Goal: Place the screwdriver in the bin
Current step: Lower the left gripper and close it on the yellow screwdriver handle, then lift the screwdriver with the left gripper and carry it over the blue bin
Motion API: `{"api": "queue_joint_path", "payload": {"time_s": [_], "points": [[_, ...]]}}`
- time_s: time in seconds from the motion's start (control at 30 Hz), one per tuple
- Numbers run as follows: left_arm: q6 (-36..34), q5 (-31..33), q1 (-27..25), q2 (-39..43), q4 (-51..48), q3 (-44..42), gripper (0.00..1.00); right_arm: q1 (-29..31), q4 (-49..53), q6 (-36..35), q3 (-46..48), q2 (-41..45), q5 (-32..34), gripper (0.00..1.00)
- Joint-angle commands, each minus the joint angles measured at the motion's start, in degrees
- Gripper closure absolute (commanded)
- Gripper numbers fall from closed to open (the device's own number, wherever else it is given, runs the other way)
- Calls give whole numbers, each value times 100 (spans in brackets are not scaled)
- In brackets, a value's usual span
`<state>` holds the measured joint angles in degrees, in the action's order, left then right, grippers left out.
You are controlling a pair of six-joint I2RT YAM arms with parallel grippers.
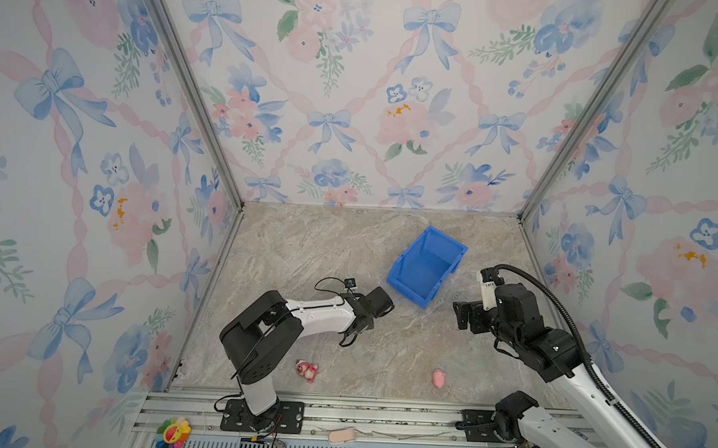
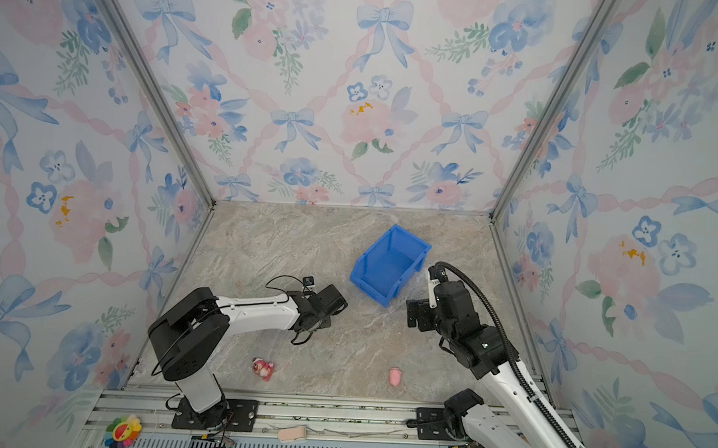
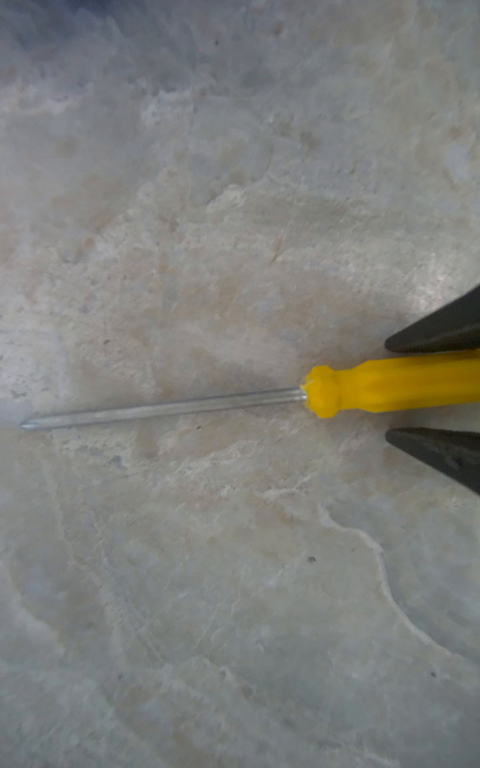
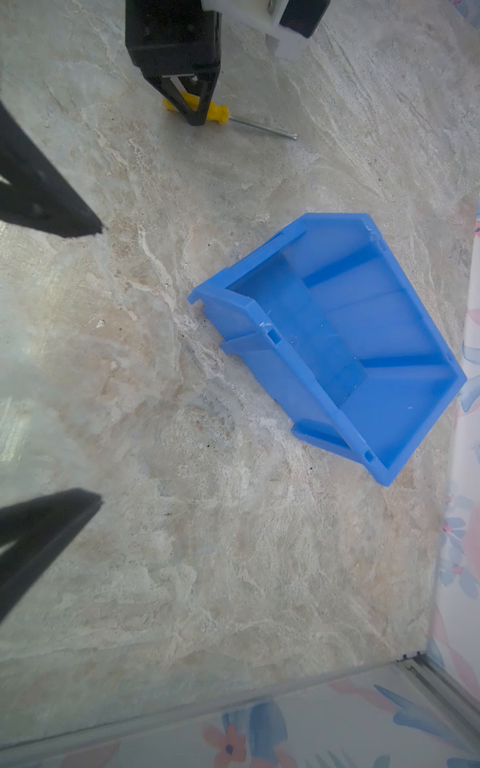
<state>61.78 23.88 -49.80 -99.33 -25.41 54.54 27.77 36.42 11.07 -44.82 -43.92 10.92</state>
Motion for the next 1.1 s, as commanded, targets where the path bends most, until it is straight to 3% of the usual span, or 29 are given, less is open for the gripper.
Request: {"api": "queue_joint_path", "payload": {"time_s": [0.0, 0.33, 0.67, 0.8, 1.07], "points": [[54, -181, -23, -155, -199, -98, 72, -61, 75, -1, 28, 119, 52, 3], [-75, -157, 76, -17, -193, -94, 100, -62, 79, 74, -10, 114, -16, 3], [-846, 217, 80, 583, -175, 313, 100, -141, -210, -98, -89, -39, -790, 3], [-1256, 236, 87, 796, -160, 596, 100, -429, -256, 80, -64, -43, -988, 3], [-2174, 95, 81, 713, -156, 1409, 100, -724, -175, 238, -114, -37, -1281, 3]]}}
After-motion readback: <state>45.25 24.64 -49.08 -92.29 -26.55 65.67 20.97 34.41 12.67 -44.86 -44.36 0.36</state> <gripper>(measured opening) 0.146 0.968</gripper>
